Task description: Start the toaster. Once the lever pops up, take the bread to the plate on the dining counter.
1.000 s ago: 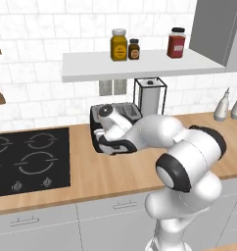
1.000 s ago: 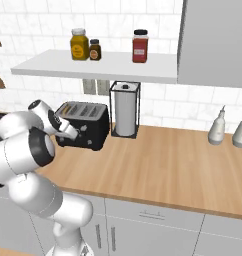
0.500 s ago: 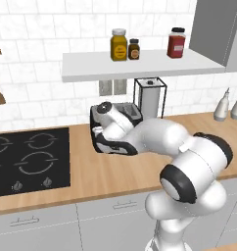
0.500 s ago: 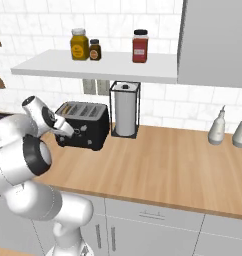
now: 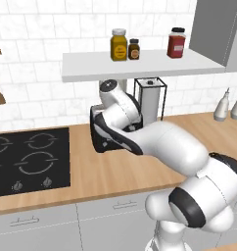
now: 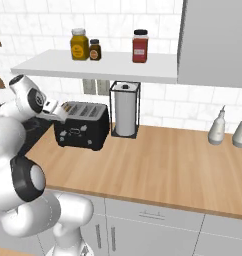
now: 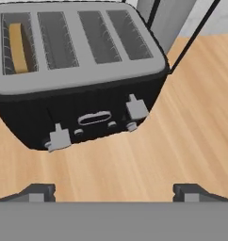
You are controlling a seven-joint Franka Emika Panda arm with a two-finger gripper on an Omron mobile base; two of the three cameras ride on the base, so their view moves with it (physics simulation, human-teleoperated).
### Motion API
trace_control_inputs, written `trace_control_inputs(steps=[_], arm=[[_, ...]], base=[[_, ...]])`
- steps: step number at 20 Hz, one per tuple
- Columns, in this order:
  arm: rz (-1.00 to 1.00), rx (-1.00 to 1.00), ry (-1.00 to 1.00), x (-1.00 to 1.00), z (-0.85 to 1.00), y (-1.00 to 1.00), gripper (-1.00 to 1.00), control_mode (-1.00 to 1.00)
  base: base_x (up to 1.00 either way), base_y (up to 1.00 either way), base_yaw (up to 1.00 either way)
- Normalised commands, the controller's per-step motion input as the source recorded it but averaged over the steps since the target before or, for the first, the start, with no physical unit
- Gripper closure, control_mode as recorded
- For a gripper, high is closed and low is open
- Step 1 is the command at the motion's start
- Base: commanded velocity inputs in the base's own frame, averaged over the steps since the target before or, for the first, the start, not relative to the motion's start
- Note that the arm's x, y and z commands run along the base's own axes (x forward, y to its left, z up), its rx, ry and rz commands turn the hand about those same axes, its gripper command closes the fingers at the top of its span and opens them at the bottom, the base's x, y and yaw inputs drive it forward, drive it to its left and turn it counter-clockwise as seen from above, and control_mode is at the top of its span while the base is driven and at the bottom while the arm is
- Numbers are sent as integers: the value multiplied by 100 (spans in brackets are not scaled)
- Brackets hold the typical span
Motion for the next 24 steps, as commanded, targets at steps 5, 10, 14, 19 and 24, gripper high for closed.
trace_control_inputs(steps=[5, 10, 14, 19, 24], arm=[[0, 1, 0, -4, 8, -7, -100, -100], [0, 10, 0, -16, 19, -30, -100, -100], [6, 13, 0, -10, 38, -26, -100, -100], [23, 5, 0, 0, 19, -5, -100, -100], [28, 0, 0, 14, 0, 16, -100, -100]], base=[[0, 0, 0], [0, 0, 0], [0, 0, 0], [0, 0, 0], [0, 0, 0]])
